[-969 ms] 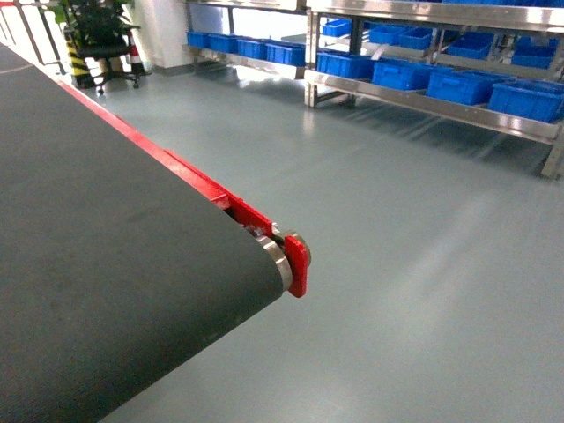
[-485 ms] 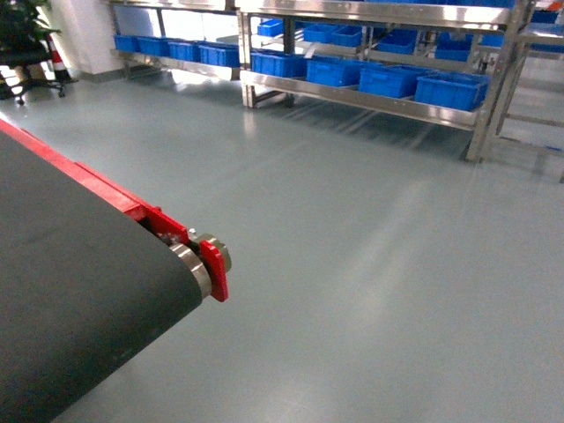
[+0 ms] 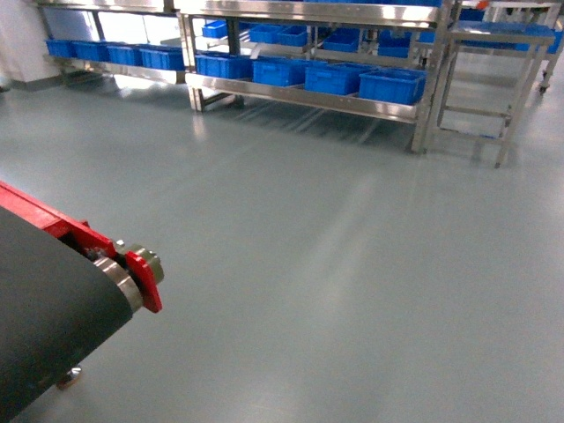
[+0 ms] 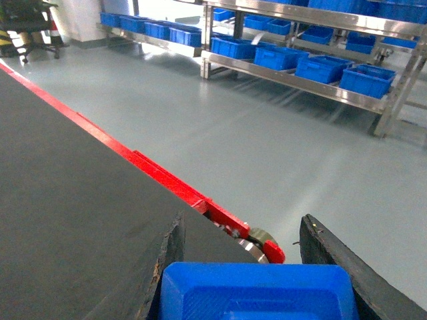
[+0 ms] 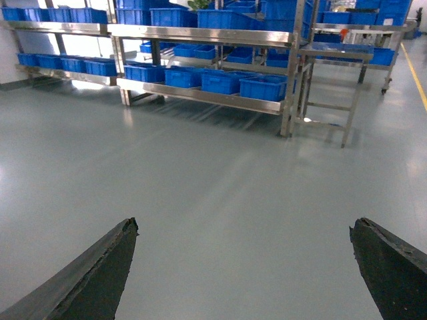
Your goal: Pick blue part to blue bin on bottom shelf
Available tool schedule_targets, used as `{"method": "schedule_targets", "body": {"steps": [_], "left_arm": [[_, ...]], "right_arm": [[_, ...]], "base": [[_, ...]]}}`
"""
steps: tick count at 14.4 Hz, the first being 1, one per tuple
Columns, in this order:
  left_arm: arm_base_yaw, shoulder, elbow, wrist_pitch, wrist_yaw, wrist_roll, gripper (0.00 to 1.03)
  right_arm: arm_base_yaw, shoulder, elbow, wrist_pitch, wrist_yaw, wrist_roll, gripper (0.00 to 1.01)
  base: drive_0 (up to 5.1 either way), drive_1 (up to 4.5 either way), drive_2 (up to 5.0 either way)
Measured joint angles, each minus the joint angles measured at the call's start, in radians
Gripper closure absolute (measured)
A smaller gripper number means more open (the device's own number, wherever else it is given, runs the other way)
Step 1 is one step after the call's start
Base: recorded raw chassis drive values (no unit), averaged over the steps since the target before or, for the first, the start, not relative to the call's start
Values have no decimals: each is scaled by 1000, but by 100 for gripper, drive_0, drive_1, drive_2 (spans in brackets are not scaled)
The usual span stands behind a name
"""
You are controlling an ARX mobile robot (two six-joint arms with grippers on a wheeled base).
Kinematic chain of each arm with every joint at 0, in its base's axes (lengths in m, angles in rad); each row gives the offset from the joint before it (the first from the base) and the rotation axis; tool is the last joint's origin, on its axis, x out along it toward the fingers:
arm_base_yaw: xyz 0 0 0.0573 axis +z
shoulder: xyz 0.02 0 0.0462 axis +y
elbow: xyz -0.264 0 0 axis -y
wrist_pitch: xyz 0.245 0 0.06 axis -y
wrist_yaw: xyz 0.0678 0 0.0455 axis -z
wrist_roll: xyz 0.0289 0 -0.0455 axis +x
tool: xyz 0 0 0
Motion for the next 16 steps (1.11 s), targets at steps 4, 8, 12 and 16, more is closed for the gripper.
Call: {"method": "schedule_targets", "body": {"steps": [4,8,12,16], "left_arm": [[0,0,0,0,0,0,60],[0,0,0,0,0,0,60],[0,0,0,-1,0,0,60],[0,-2,0,0,0,0,60]], "right_arm": [[0,0,0,0,0,0,3],[0,0,0,0,0,0,3],[0,0,0,0,0,0,3],[0,0,0,0,0,0,3]], "base": [[-158,-158,-158],[-157,-157,-157],[-157,-157,-157],[-157,-157,-157]]}}
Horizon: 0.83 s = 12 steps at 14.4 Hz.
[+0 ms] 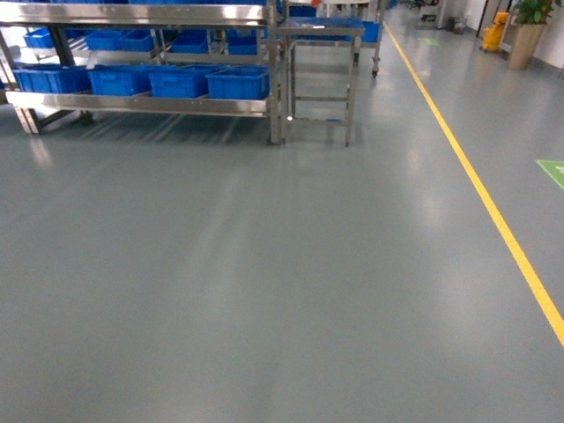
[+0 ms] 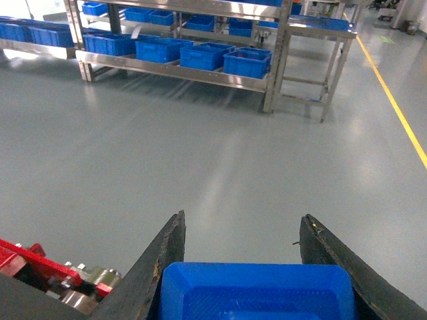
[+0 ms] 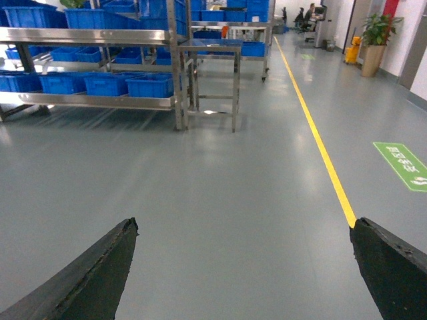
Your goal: Pick blue part to blue bin on bottom shelf
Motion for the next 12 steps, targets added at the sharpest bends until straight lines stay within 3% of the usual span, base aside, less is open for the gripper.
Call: {"method": "schedule_targets", "body": {"steps": [3,12], "left_arm": [[0,-1,0,0,0,0,60],[-1,0,0,0,3,0,60]], "right_arm": [[0,0,0,0,0,0,3],[0,0,0,0,1,0,3]], "base": [[-162,-162,-162],[9,437,-418]]}}
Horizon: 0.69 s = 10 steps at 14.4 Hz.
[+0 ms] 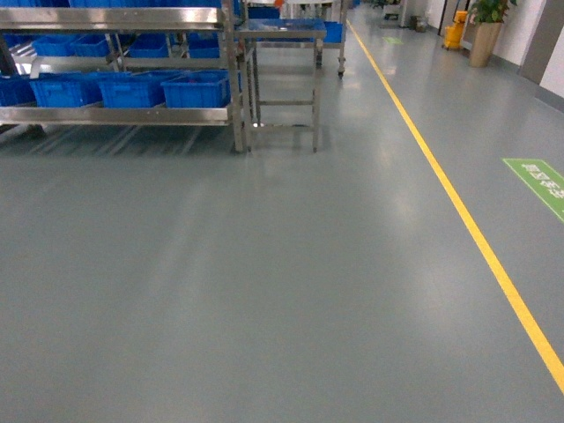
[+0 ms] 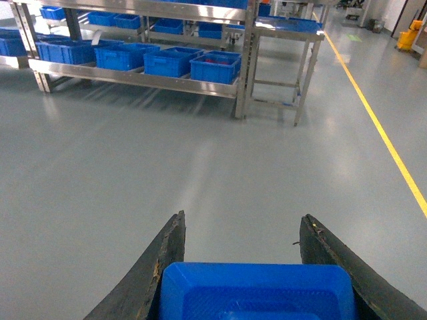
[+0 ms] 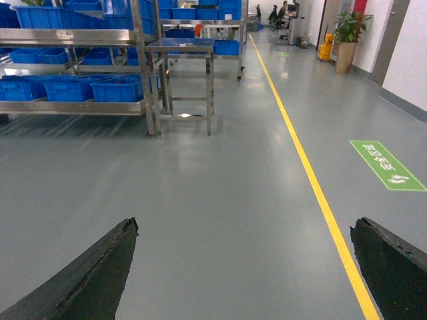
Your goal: Pick blue part to blue bin on bottom shelf
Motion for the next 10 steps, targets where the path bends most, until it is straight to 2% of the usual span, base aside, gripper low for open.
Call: {"method": "schedule_targets", "body": {"steps": [10], "left_arm": [[0,0,0,3,1,0,60]], "right_arm": [[0,0,0,0,0,0,3]], "base": [[12,439,-415]]}}
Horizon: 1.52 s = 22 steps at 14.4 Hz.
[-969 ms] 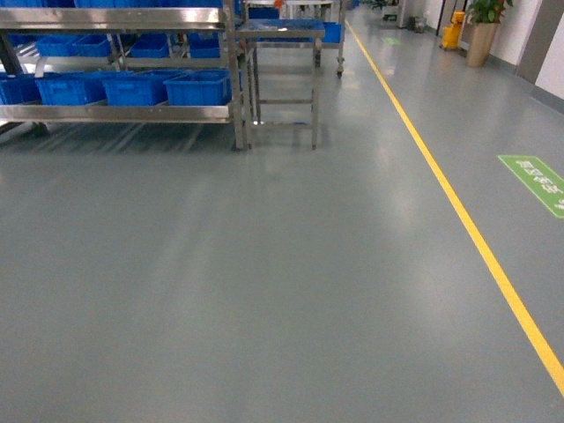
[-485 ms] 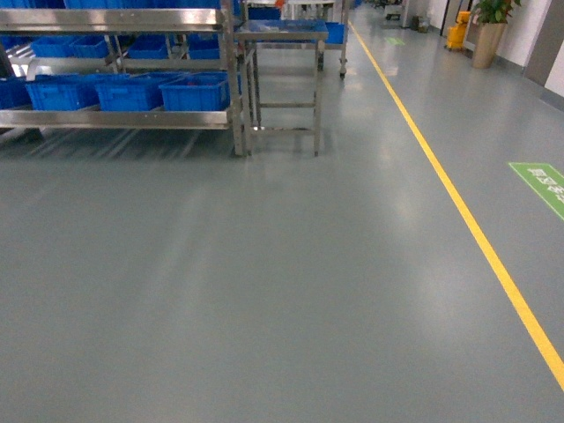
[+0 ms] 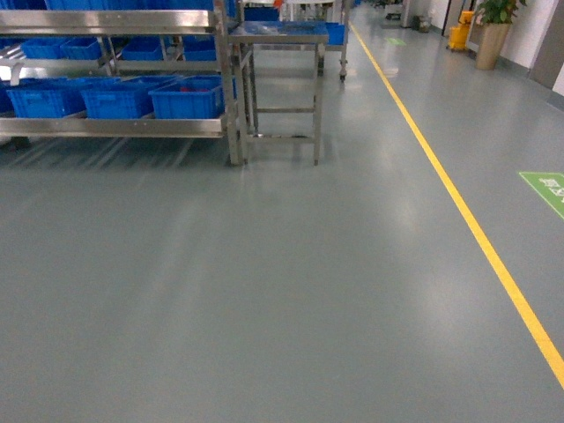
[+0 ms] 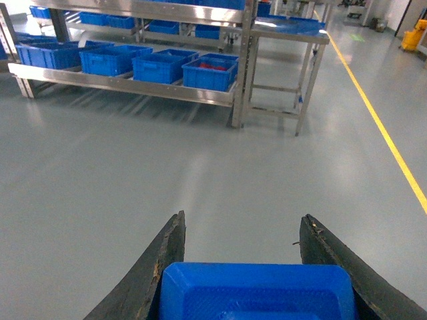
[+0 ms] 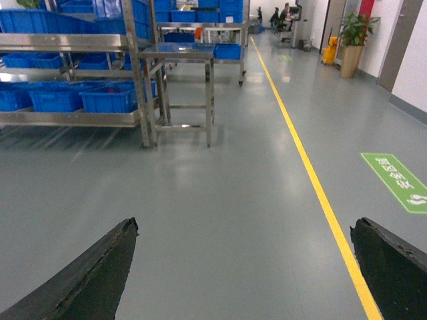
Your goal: Pick blue part to blue bin on bottom shelf
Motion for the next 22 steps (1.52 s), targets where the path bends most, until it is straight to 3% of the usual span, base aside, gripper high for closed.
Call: {"method": "schedule_targets", "body": {"steps": [22], "left_arm": [[0,1,0,-5,-1,0,60]], "right_arm": [[0,0,0,-4,0,0,3]], "base": [[11,438,-416]]}}
